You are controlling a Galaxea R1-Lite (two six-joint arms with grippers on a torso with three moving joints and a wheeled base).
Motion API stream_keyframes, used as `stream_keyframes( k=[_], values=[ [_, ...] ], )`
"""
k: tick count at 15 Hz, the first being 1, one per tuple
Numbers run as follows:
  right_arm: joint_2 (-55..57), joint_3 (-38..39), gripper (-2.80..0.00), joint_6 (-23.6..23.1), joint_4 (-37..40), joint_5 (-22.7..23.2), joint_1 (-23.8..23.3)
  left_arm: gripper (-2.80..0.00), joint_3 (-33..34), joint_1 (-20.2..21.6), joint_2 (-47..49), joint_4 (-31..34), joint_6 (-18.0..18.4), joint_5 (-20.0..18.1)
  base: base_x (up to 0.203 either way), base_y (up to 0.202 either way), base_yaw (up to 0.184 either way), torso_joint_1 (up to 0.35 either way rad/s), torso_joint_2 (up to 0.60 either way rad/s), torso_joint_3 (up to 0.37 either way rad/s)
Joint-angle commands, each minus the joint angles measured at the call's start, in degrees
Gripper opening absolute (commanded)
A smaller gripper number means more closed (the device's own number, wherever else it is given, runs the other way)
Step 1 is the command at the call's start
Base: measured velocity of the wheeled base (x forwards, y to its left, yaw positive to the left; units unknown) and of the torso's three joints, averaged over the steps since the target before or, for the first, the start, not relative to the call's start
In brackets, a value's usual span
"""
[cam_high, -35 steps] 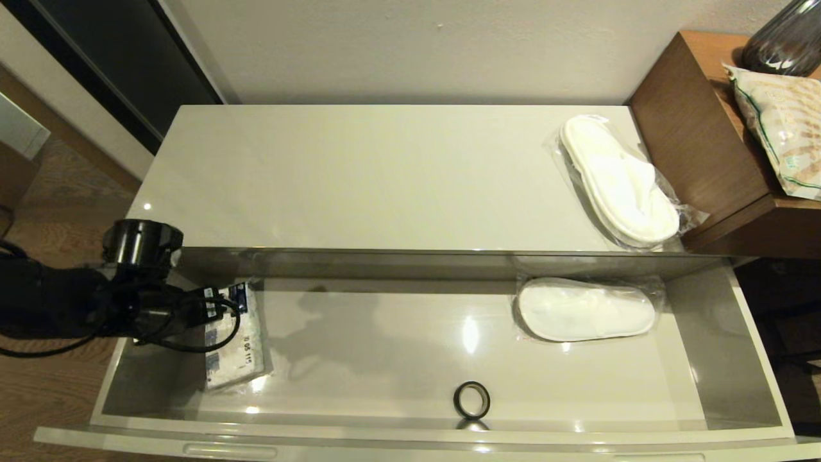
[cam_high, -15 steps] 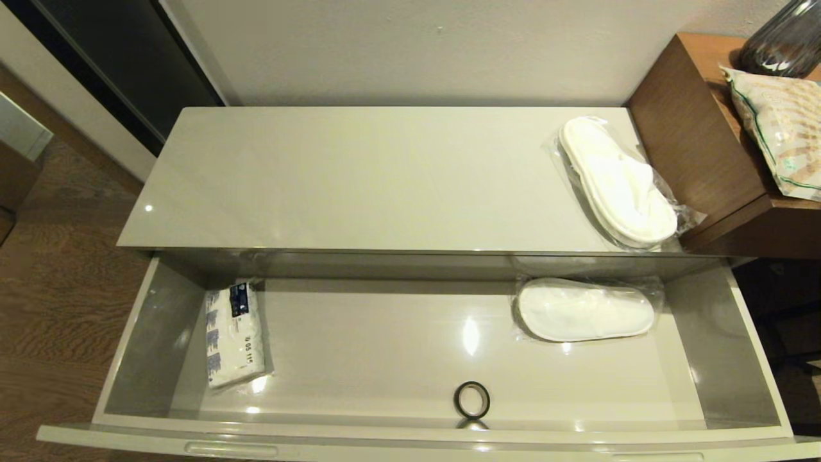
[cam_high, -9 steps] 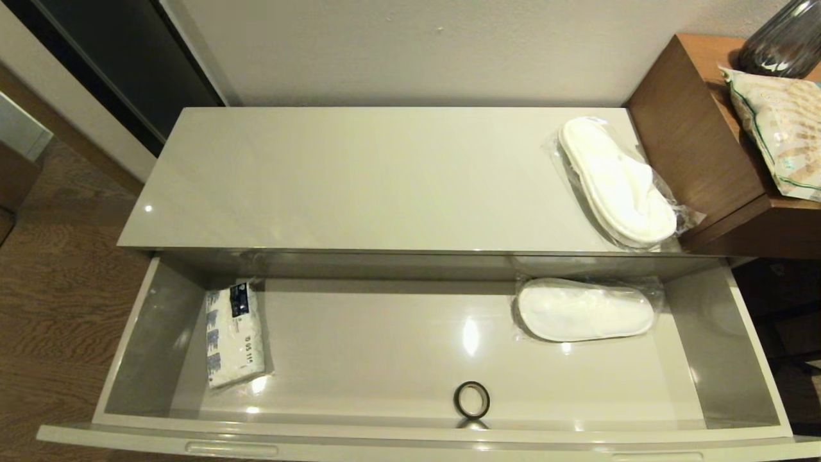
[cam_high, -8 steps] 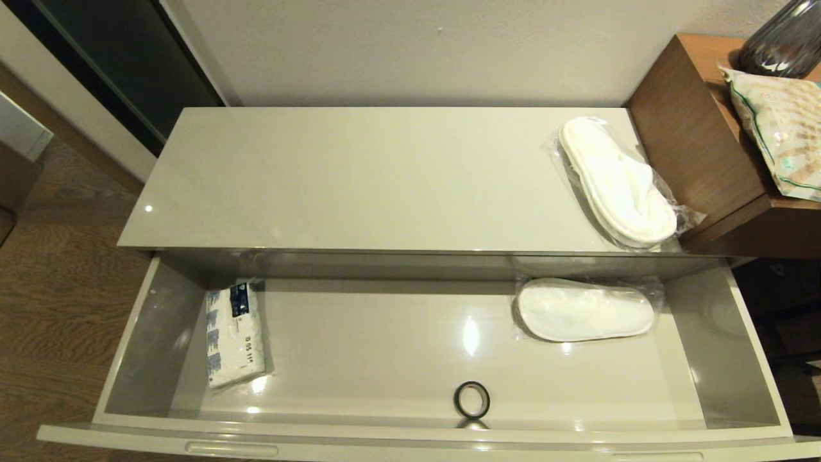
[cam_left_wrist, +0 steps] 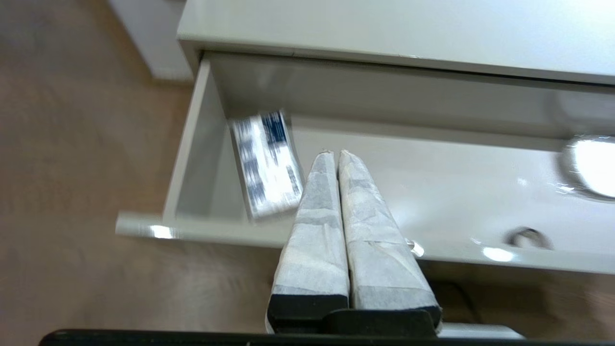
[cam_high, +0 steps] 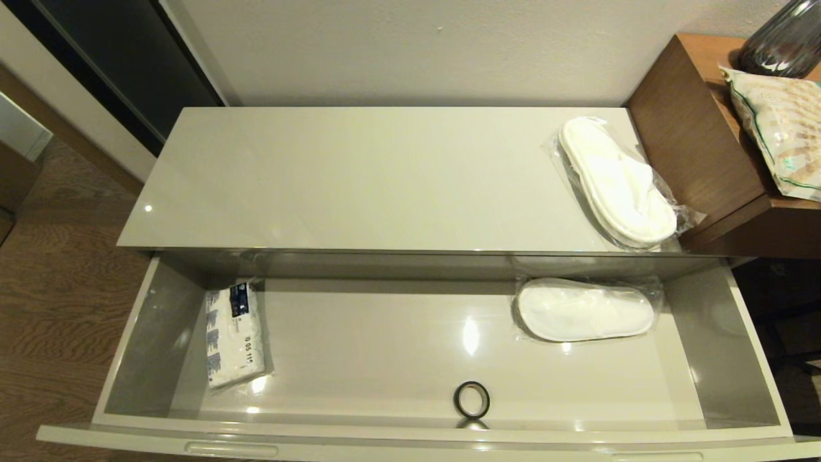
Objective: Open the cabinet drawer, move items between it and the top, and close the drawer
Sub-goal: Pick up the disposable slippers on the table
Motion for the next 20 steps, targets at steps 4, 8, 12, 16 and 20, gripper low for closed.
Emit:
stream_keyframes(
  k=[4,8,12,16,20],
  values=[
    [0.07,0.01,-2.80,0.02,-0.01,0.02,0.02,-2.80,10.77,0.01,0.16,-15.64,3.10,-2.92,0.000,0.000,0.000,0.000,0.00,0.000],
    [0.07,0.01,-2.80,0.02,-0.01,0.02,0.02,-2.80,10.25,0.01,0.16,-7.03,-0.92,0.42,0.000,0.000,0.000,0.000,0.00,0.000],
    [0.07,0.01,-2.80,0.00,-0.01,0.02,0.02,-2.80,9.58,0.00,0.23,-1.40,6.57,-0.37,0.000,0.000,0.000,0.000,0.00,0.000],
    [0.07,0.01,-2.80,-0.07,-0.01,0.02,0.02,-2.80,9.82,0.01,0.16,-1.70,7.38,-0.85,0.000,0.000,0.000,0.000,0.00,0.000],
    [0.07,0.01,-2.80,0.02,-0.01,0.02,0.02,-2.80,9.83,0.01,0.16,-2.06,5.20,-0.48,0.000,0.000,0.000,0.000,0.00,0.000]
  ],
)
